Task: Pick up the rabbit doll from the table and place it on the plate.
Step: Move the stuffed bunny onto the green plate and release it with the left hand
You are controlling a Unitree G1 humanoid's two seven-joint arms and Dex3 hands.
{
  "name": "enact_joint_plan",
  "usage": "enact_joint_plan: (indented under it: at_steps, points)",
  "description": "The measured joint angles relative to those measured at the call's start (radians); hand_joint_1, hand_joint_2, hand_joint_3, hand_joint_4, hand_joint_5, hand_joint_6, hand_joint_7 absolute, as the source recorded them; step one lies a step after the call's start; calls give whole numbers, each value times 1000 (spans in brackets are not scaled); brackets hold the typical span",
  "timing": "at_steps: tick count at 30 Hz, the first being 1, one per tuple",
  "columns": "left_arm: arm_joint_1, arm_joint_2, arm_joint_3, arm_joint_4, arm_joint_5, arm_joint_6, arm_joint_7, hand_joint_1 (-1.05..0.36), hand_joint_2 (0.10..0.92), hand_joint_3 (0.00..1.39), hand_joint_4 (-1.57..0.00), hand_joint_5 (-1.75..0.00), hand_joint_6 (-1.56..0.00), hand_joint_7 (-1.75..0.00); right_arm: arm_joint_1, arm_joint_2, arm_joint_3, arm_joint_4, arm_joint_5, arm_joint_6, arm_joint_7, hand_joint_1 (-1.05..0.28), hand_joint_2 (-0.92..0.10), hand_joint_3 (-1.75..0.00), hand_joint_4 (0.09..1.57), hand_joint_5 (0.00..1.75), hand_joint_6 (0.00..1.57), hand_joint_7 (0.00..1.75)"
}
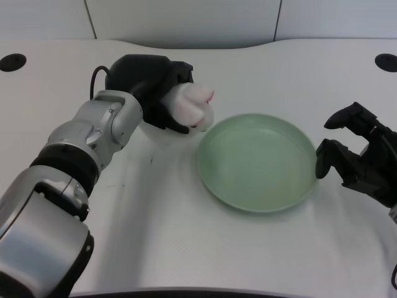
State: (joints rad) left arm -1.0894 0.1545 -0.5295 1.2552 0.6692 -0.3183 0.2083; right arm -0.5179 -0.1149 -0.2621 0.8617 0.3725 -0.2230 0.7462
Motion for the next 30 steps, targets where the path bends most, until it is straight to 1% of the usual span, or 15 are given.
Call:
enact_joint_plan:
  at_steps: [1,2,3,4,5,7,9,12,15,20,21,24,27,29,30]
  points:
    - [-1,0,1,0,0,0,0,-260,788,3,-905,-1251,-943,-1276,0,0,0,0,0,0,0,-365,-493,-914,771,1746,532,1624]
    - [-4,-16,12,4,-16,1,-15,-250,795,14,-852,-1530,-905,-1508,1,0,-1,0,0,-2,0,-384,-485,-906,787,1746,547,1625]
    - [-13,-40,30,12,-38,4,-37,-230,782,11,-827,-1636,-878,-1609,1,0,-2,0,1,-3,0,-384,-490,-905,795,1746,550,1626]
    - [-22,-76,47,17,-61,4,-61,-235,786,15,-802,-1701,-847,-1687,2,1,0,-3,1,-5,-1,-402,-488,-897,807,1746,557,1623]
    - [-29,-119,58,19,-80,2,-79,-236,787,17,-794,-1723,-836,-1716,1,6,3,-6,-1,-10,-2,-408,-487,-893,812,1746,560,1621]
    - [-35,-195,63,22,-92,-7,-98,-261,803,27,-776,-1738,-824,-1740,1,22,9,-12,-2,-16,-2,-384,-489,-898,804,1746,556,1613]
    - [-39,-249,63,22,-92,-17,-98,-274,811,31,-768,-1741,-821,-1745,2,30,9,-12,1,-16,7,-369,-490,-904,798,1746,552,1609]
    - [-43,-275,69,25,-96,-18,-98,-261,844,49,-786,-1695,-823,-1712,12,29,-2,-12,8,-24,25,-363,-480,-920,808,1746,566,1612]
    - [-43,-281,81,39,-98,-13,-98,-241,836,45,-796,-1675,-833,-1690,16,29,-2,-12,13,-28,40,-393,-465,-922,841,1746,589,1591]
    - [-43,-281,91,44,-98,-12,-98,-237,834,45,-794,-1678,-834,-1688,16,32,-2,-12,17,-30,46,-395,-464,-922,845,1746,596,1581]
    - [-43,-281,92,44,-98,-10,-98,-233,827,41,-781,-1717,-834,-1702,16,33,-2,-10,17,-32,48,-394,-470,-926,808,1746,588,1574]
    - [-43,-280,99,50,-98,7,-107,-231,823,39,-770,-1742,-833,-1711,16,34,-3,-3,18,-46,58,-393,-473,-929,783,1746,583,1568]
    - [-43,-273,100,57,-97,20,-124,-242,780,17,-744,-1746,-791,-1739,16,34,-1,-5,16,-49,54,-415,-481,-919,795,1746,605,1580]
    - [-42,-266,100,60,-97,22,-146,-337,767,6,-752,-1473,-765,-1466,17,34,1,-10,14,-52,48,-409,-487,-916,801,1746,604,1597]
    - [-42,-262,102,61,-98,22,-166,-380,771,5,-791,-1214,-766,-1192,18,34,2,-12,12,-53,47,-398,-486,-914,800,1746,602,1602]
